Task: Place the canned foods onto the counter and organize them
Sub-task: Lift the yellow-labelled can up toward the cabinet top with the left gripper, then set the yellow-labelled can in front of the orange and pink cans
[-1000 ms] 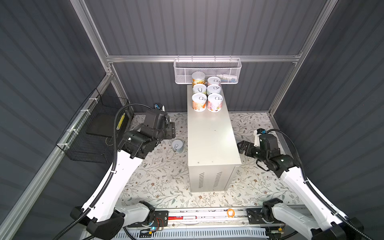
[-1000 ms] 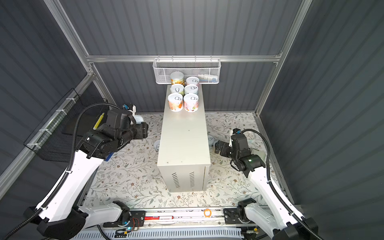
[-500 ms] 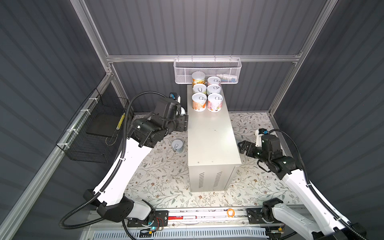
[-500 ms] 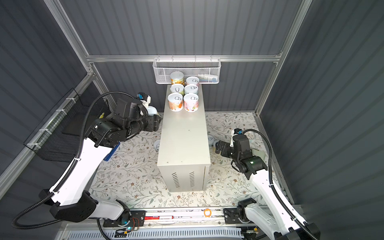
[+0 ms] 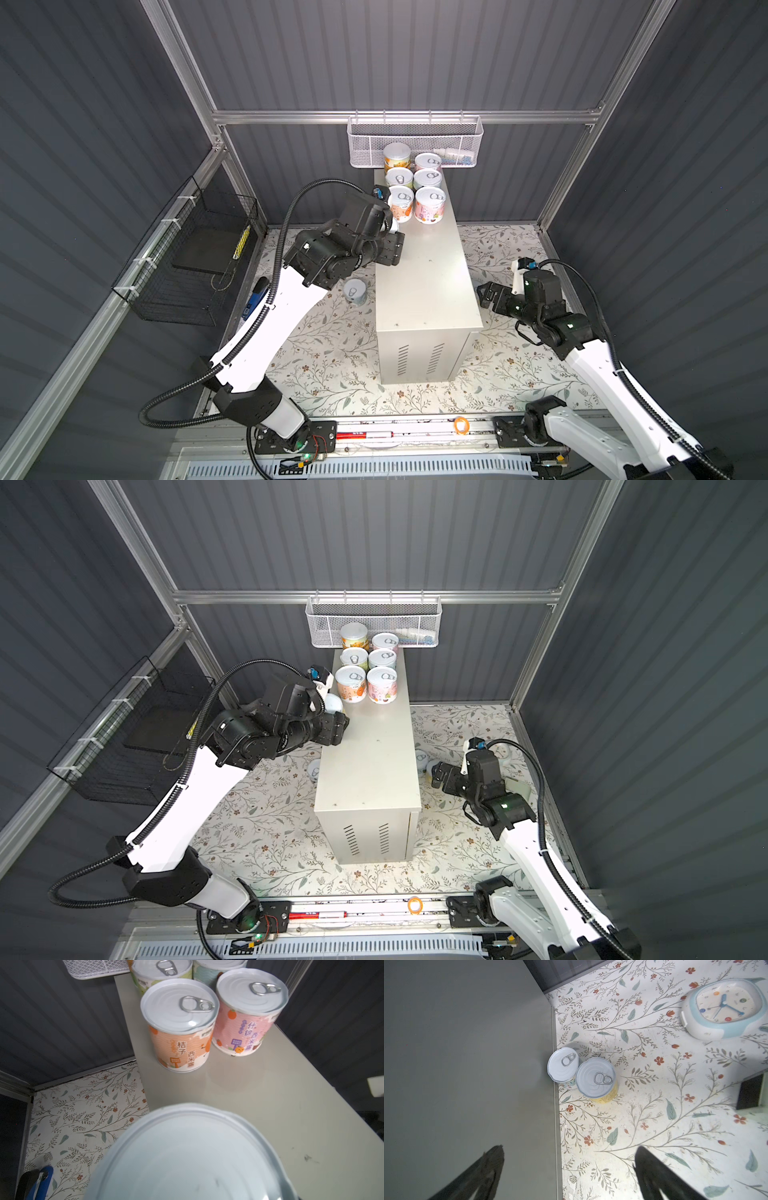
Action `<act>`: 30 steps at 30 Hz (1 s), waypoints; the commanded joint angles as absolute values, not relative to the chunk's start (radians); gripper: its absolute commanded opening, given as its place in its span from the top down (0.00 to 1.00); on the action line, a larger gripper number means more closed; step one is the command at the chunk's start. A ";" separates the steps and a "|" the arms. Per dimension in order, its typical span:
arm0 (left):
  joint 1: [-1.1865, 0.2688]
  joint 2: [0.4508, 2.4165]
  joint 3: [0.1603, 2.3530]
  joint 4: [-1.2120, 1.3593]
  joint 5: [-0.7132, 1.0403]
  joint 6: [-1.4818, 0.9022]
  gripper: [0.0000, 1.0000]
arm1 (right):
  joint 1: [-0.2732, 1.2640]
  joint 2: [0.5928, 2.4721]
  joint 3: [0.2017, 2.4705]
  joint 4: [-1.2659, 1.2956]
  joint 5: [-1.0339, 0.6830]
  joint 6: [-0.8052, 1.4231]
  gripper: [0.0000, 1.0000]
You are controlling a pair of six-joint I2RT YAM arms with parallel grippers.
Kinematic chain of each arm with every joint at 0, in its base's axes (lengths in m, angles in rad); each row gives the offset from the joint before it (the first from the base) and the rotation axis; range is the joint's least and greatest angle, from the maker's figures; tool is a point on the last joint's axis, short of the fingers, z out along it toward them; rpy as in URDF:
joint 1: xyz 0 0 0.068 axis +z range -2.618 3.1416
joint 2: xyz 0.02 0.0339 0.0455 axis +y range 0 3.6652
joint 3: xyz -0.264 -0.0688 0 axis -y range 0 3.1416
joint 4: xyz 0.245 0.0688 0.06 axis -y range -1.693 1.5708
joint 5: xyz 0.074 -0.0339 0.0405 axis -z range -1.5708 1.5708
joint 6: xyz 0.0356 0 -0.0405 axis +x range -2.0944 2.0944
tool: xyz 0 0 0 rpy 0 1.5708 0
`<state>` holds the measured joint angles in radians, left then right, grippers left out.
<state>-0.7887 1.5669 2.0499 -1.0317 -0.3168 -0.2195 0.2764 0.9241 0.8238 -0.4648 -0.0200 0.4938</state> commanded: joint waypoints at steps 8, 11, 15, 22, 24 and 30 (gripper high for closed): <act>-0.828 1.619 2.098 -0.983 -0.330 -0.221 1.00 | 0.269 0.897 0.783 -0.461 -0.017 0.497 0.01; -0.829 1.632 2.098 -0.983 -0.361 -0.221 1.00 | 0.267 0.894 0.774 -0.457 -0.016 0.495 0.01; -0.829 1.656 2.105 -0.979 -0.380 -0.216 1.00 | 0.264 0.895 0.766 -0.454 -0.017 0.490 0.01; -0.830 1.715 2.116 -0.961 -0.387 -0.215 1.00 | 0.252 0.894 0.758 -0.448 -0.022 0.482 0.01; -0.830 1.731 2.135 -0.968 -0.388 -0.216 0.92 | 0.249 0.894 0.757 -0.447 -0.024 0.478 0.01; -0.829 1.759 2.167 -0.978 -0.406 -0.225 0.29 | 0.238 0.903 0.759 -0.439 -0.044 0.471 0.01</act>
<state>-0.8253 1.7393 2.1387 -0.9474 -0.3882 -0.2203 0.2443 0.9062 0.7685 -0.4561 -0.0277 0.4889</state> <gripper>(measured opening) 0.754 0.989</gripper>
